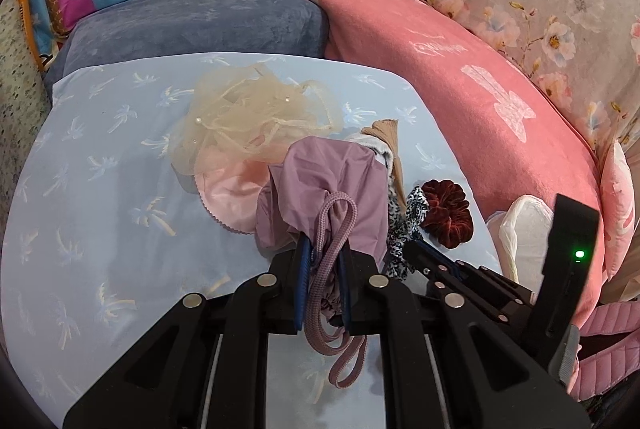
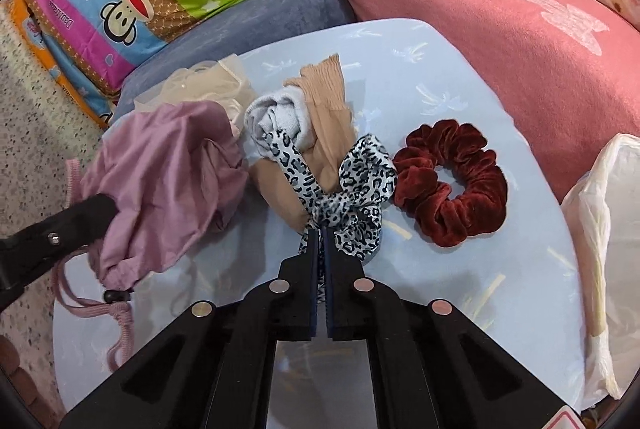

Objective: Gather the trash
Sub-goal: 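Lift the purple bag and leopard scrunchie with both tools over the white bin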

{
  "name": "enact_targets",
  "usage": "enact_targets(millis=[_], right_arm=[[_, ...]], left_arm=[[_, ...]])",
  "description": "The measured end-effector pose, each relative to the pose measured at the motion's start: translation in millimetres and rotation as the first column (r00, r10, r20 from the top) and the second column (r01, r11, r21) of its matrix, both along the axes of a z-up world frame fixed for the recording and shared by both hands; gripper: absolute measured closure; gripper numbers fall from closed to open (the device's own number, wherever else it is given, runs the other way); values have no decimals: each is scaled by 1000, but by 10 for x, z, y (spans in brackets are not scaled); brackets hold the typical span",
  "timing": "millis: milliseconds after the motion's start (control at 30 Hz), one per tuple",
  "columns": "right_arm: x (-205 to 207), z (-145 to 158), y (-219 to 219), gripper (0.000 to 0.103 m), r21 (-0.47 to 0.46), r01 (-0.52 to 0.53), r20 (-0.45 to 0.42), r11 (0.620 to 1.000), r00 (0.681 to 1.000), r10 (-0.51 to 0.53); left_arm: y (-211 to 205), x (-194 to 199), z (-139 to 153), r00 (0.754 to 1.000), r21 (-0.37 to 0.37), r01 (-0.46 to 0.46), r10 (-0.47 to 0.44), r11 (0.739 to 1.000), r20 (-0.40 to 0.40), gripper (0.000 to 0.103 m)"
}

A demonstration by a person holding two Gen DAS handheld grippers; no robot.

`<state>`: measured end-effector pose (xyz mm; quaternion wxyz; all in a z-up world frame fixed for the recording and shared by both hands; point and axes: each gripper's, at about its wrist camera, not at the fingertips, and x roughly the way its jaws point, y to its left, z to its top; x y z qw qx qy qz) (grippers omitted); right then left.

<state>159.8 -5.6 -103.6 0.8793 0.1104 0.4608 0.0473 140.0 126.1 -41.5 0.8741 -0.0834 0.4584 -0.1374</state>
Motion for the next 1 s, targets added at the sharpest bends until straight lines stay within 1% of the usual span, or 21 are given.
enact_targets(millis=[267,433,600,867,1000], right_arm=[[-254,473,-159,101,36,18,102,999,995,-22],[-446,813,-348,101,34,45,177,998,983,-51],[-651,1078,-637,101,44,93,237,995,966,-100],[-959,1286,-1177,101,43,194,287,980,937,-198],[-1100,1328,-1494,101,48,255,298,966,919,-257]], left_arm=[[-213,-87,172,998,2,35,-35,999,42,90],[-411,-154,314,994,0,71,-71,997,77,90],[-693,-225,451,986,2,126,-125,992,113,91],[-1195,-350,586,962,16,229,-229,973,149,91],[-1486,-407,621,942,26,293,-294,956,161,90]])
